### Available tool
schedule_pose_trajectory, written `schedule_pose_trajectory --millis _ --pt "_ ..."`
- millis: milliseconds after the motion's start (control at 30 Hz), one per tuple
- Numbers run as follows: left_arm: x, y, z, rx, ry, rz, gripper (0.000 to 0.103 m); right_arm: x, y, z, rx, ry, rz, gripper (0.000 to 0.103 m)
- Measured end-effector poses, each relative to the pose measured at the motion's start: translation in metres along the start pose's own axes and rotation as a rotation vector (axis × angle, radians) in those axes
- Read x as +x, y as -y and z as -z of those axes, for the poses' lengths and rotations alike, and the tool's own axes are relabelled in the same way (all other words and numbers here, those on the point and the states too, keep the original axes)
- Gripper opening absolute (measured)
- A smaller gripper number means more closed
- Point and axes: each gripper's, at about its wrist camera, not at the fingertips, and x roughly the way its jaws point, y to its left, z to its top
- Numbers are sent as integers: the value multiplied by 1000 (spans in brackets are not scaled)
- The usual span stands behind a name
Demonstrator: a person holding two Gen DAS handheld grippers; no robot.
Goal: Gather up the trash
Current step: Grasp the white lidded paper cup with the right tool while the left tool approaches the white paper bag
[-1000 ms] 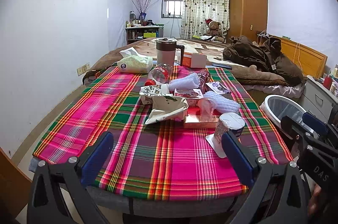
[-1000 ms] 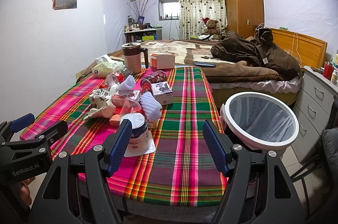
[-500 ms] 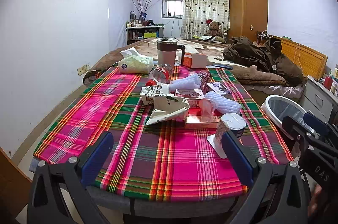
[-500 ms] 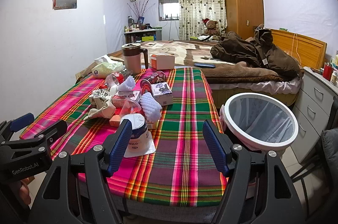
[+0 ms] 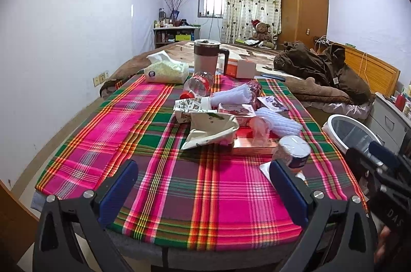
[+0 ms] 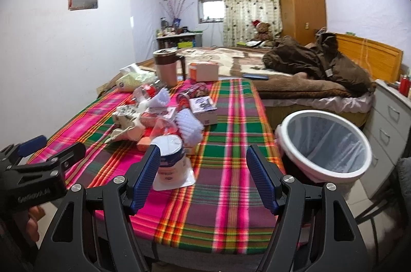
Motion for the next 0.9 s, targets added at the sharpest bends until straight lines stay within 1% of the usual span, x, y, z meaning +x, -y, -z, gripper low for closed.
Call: schedule_pose_trajectory --millis 167,267,400,467,533,633,767,833,900 --pt "19 -17 1 -7 -34 5 103 21 -6 10 -5 -33 -74 71" --pt "31 -28 -2 -20 -44 34 103 38 -10 14 1 -68 -118 71" --pt "51 -37 -6 -16 -67 75 103 55 -15 19 9 -104 -130 71" --pt "63 -39 -8 -2 -97 99 103 66 -18 20 -2 -126 -117 71" --pt "72 -40 -11 23 -112 112 103 78 -20 20 -3 -158 -108 71" --pt "80 -34 -15 102 -112 121 103 88 -23 20 10 -182 -101 71" --pt "95 -28 -21 177 -144 162 103 94 -26 18 7 -196 -100 71" --pt "100 -23 -24 216 -157 172 103 94 -27 18 -1 -195 -87 71" --pt "105 -18 -27 254 -158 185 100 91 -26 18 4 -183 -90 71"
